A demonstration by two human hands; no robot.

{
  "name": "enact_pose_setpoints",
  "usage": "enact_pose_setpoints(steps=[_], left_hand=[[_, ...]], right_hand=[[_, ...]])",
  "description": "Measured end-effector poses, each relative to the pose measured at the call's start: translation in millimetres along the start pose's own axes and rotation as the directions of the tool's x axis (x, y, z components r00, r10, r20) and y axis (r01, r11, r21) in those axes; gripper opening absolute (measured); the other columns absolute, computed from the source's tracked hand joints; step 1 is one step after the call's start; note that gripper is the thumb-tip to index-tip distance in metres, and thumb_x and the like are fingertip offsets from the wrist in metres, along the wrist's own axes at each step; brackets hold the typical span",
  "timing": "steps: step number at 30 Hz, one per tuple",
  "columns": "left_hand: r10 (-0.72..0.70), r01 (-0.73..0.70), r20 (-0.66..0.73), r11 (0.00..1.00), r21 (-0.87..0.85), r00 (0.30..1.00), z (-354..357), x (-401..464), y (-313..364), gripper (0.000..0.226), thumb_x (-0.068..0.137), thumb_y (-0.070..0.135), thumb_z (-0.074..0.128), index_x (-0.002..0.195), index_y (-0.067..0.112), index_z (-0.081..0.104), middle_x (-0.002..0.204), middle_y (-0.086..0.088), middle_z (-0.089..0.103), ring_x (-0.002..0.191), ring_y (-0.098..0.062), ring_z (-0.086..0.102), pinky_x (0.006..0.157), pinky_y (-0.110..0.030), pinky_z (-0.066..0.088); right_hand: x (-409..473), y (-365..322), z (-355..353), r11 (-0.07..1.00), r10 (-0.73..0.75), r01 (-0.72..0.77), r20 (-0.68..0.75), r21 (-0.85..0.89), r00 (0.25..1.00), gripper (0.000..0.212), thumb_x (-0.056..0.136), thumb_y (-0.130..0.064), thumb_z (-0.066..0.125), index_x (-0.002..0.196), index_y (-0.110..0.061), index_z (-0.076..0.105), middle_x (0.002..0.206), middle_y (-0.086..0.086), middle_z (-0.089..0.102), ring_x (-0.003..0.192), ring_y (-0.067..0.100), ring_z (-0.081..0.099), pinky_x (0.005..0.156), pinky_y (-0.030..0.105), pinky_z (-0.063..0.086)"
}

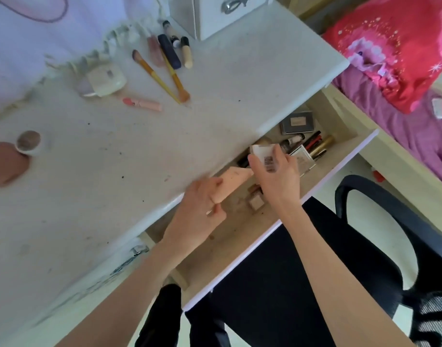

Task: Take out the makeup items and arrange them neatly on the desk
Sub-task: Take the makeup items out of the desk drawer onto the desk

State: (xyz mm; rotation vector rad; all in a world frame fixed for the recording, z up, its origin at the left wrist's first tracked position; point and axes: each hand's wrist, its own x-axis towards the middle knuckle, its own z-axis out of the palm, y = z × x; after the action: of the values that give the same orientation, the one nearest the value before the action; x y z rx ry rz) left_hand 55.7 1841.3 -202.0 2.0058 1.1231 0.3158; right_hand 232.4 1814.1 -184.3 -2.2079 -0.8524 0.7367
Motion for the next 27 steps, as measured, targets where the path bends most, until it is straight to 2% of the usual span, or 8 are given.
enact_pose_setpoints(steps=[2,4,7,10,14,20,24,27], left_hand=[[-0.008,0.007,-0.053,1.0,-0.023,0.999,-25,-8,-1,0.049,0.08,0.013,0.059,0.123,0.03,0.045,0.112,0.016,0.04,0.1,0.0,0.043,0.075,-0.002,0.036],[-0.003,0.003,-0.141,1.0,0.002,0.99,-49,-15,-7,0.048,0.077,0.006,0.06,0.119,0.025,0.05,0.109,0.015,0.042,0.101,-0.007,0.046,0.077,-0.002,0.034],[-0.01,0.036,-0.29,0.996,0.086,0.957,-83,-18,-31,0.044,0.073,-0.005,0.06,0.111,0.016,0.054,0.1,0.004,0.046,0.096,-0.025,0.052,0.077,-0.023,0.036],[-0.11,0.18,-0.3,0.96,0.216,0.947,-112,-9,-71,0.038,0.079,0.0,0.056,0.116,0.007,0.053,0.112,-0.011,0.053,0.106,-0.031,0.048,0.08,-0.019,0.032],[-0.126,0.236,-0.335,0.92,0.313,0.934,-141,14,-110,0.041,0.081,0.002,0.053,0.121,0.004,0.051,0.12,-0.017,0.053,0.111,-0.034,0.047,0.093,-0.028,0.033],[-0.043,0.213,-0.372,0.877,0.43,0.927,-159,54,-122,0.035,0.088,0.012,0.054,0.122,0.007,0.05,0.131,-0.012,0.049,0.115,-0.036,0.04,0.091,-0.04,0.031],[-0.021,0.194,-0.355,0.866,0.46,0.935,-172,84,-122,0.034,0.091,0.021,0.052,0.124,0.011,0.053,0.136,-0.014,0.042,0.121,-0.035,0.033,0.097,-0.039,0.028],[-0.002,0.152,-0.313,0.878,0.455,0.95,-182,93,-118,0.029,0.093,0.022,0.05,0.119,0.009,0.056,0.133,-0.018,0.04,0.119,-0.036,0.036,0.098,-0.039,0.033]], right_hand=[[-1,-22,8,0.998,-0.064,0.064,0.01,0.008,0.998,0.063,0.084,-0.053,0.055,0.134,-0.015,0.043,0.121,0.001,0.04,0.115,0.018,0.041,0.096,0.032,0.039],[-1,-42,22,0.996,-0.089,0.088,0.033,0.03,0.995,0.063,0.084,-0.052,0.056,0.134,-0.015,0.045,0.123,0.003,0.041,0.116,0.018,0.041,0.094,0.031,0.04],[-4,-67,50,0.981,-0.183,0.186,0.056,-0.05,0.981,0.069,0.084,-0.049,0.058,0.141,-0.016,0.037,0.128,0.006,0.041,0.116,0.019,0.038,0.094,0.031,0.039],[-8,-86,83,0.909,-0.328,0.347,0.119,-0.23,0.937,0.07,0.083,-0.05,0.06,0.139,-0.012,0.04,0.13,0.011,0.046,0.117,0.027,0.041,0.098,0.039,0.038],[-15,-102,118,0.816,-0.419,0.473,0.222,-0.332,0.88,0.072,0.078,-0.054,0.062,0.136,-0.017,0.042,0.128,0.008,0.048,0.116,0.027,0.042,0.094,0.039,0.034],[-15,-113,139,0.735,-0.473,0.558,0.299,-0.386,0.829,0.07,0.077,-0.054,0.064,0.133,-0.019,0.045,0.127,0.003,0.05,0.115,0.024,0.041,0.092,0.036,0.032],[-13,-119,145,0.714,-0.468,0.559,0.306,-0.422,0.829,0.066,0.076,-0.054,0.065,0.128,-0.018,0.048,0.126,0.001,0.051,0.114,0.023,0.041,0.092,0.033,0.031],[-15,-124,152,0.684,-0.469,0.573,0.329,-0.452,0.82,0.064,0.075,-0.053,0.065,0.126,-0.016,0.049,0.127,0.002,0.05,0.114,0.023,0.041,0.093,0.031,0.029]])
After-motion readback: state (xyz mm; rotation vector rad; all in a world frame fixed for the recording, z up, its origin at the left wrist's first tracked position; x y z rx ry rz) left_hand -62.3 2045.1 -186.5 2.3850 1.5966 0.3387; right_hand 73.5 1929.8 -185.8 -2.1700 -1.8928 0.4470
